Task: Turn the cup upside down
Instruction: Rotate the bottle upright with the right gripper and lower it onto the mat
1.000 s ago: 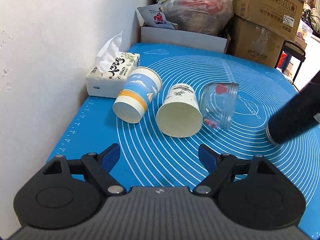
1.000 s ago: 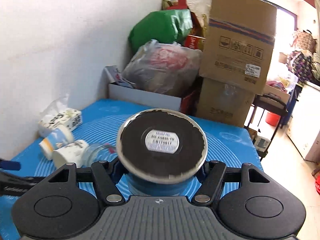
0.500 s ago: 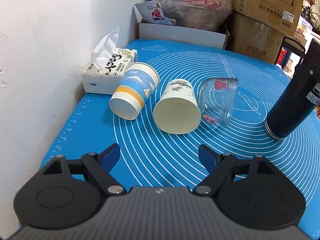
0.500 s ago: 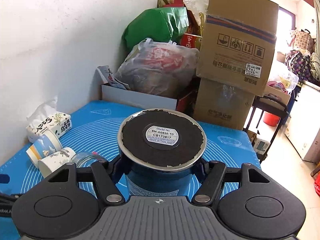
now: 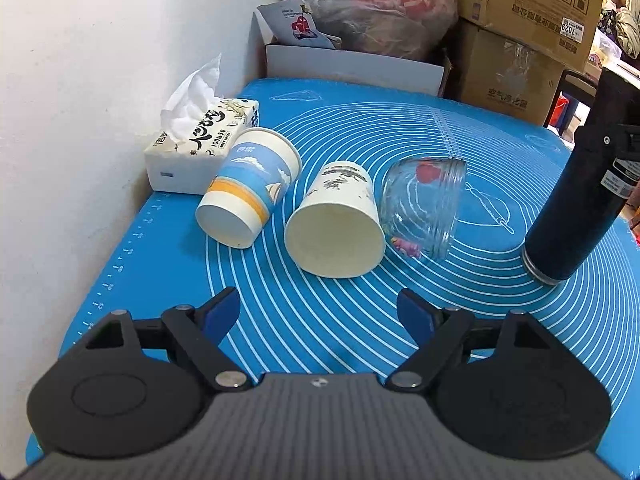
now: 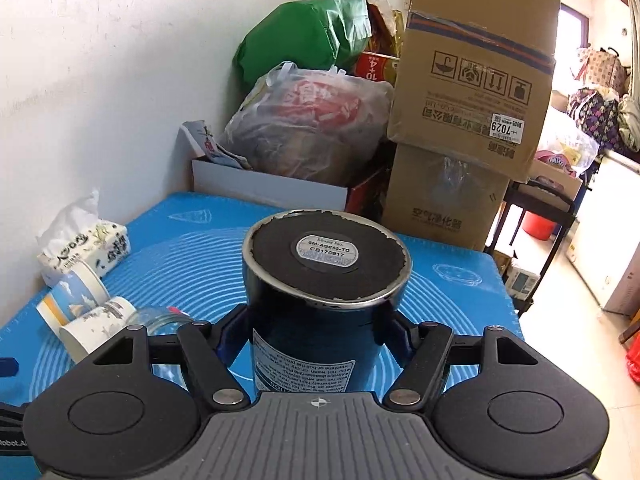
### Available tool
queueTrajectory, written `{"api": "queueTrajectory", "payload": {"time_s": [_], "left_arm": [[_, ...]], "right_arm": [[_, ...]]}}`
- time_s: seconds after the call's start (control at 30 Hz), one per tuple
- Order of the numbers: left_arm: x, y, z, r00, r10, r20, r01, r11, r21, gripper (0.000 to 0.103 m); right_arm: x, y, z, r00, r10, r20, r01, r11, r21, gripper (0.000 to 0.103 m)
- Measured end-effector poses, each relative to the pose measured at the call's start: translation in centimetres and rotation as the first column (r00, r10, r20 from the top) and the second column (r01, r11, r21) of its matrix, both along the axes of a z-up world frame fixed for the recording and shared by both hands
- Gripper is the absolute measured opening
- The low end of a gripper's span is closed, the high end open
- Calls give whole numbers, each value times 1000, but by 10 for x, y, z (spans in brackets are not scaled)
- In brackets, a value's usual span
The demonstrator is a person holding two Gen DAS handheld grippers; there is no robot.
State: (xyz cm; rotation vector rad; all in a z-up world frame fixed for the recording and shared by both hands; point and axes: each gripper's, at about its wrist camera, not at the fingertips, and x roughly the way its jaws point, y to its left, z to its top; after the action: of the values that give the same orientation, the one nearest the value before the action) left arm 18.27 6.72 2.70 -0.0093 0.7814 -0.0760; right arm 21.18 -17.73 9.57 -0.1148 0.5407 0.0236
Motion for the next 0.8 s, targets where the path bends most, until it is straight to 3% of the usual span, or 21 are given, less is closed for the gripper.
{"api": "queueTrajectory", "payload": {"time_s": [0.23,0.4,0.8], "left_arm": [[0,-3,0,1000,-5,-5,5,1000,3,85],[-7,-6,6,1000,0,0,0,1000,-2,85],[-64,-35,19,993,-103,66,100,994,40,86]], "right_arm": [[-1,-2,0,1000,6,-11,-6,1000,31,80],[-12,-7,3,999,10,-38,-7,997,78,97],[-104,-31,9,999,-25,-29,29,988,151,103]]}}
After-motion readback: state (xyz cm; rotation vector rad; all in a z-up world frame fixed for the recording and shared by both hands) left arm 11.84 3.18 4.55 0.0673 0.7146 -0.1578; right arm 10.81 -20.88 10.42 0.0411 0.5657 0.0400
